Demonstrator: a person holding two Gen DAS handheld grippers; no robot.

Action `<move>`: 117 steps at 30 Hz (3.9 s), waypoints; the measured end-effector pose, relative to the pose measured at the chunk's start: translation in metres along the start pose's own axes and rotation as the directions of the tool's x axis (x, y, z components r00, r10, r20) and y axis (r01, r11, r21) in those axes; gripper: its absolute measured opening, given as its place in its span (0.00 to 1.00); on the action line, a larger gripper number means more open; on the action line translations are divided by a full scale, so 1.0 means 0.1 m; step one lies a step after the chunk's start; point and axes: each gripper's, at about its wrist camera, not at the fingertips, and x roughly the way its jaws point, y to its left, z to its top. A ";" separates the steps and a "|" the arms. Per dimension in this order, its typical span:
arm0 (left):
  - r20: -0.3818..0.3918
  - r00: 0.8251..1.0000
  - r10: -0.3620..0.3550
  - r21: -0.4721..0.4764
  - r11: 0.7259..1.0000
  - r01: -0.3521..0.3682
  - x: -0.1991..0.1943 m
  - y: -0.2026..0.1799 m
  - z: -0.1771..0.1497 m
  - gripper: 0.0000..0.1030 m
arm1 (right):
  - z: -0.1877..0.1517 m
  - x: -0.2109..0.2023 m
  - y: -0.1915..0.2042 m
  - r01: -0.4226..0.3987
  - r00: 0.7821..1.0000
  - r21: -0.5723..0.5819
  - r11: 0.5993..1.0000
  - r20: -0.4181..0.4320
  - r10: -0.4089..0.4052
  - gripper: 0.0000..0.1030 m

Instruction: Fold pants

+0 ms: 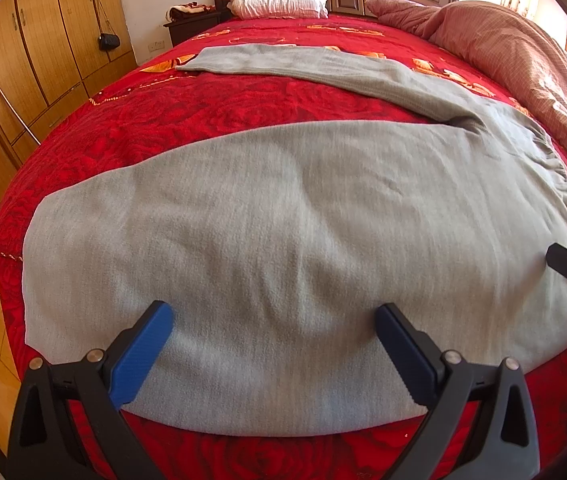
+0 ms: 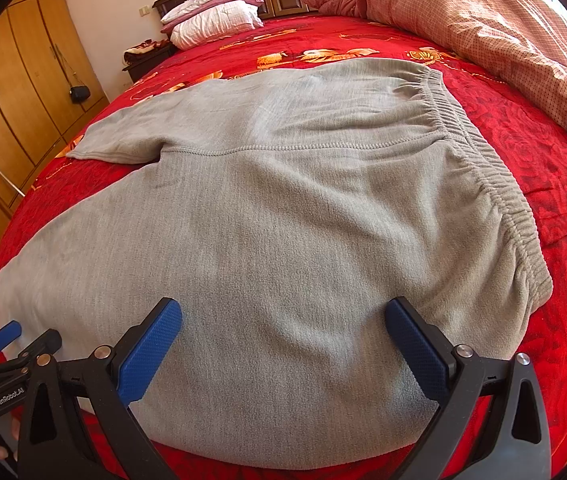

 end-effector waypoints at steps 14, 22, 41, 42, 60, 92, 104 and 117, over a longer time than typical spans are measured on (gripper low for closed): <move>0.000 1.000 0.000 0.001 1.000 0.000 0.01 0.03 -0.03 1.00 | -0.02 -0.01 0.05 0.030 1.000 -0.032 0.999 -0.006 -0.030 1.00; -0.011 0.999 -0.036 0.012 0.999 0.036 0.02 0.01 -0.05 1.00 | 0.02 -0.13 0.02 0.000 1.000 -0.024 1.000 -0.013 0.000 1.00; 0.002 0.995 -0.102 0.171 0.980 0.100 -0.15 -0.30 0.68 1.00 | 0.57 -0.30 -0.32 -0.022 1.000 0.064 0.998 -0.007 0.022 1.00; 0.006 0.995 -0.101 0.182 0.978 0.098 -0.14 -0.33 0.73 1.00 | 0.61 -0.29 -0.35 -0.020 1.000 0.064 0.998 -0.009 0.020 1.00; -0.010 0.980 -0.197 0.318 0.929 0.190 0.22 -0.81 1.73 1.00 | 1.32 -0.05 -0.81 0.019 0.999 0.023 1.000 -0.036 -0.018 1.00; -0.220 0.941 -0.255 0.586 0.737 0.337 1.92 -1.61 3.36 0.91 | 2.54 1.06 -1.29 0.024 0.975 -0.048 0.999 -0.221 -0.034 0.99; -0.323 0.899 -0.295 0.572 0.696 0.434 2.15 -1.63 3.38 0.92 | 2.41 1.39 -1.04 0.024 0.963 -0.222 0.975 -0.257 -0.082 0.87; -0.288 0.910 -0.298 0.588 0.695 0.414 1.83 -1.69 3.28 0.08 | 2.44 0.78 -0.91 -0.099 0.984 -0.159 0.982 -0.159 0.073 0.06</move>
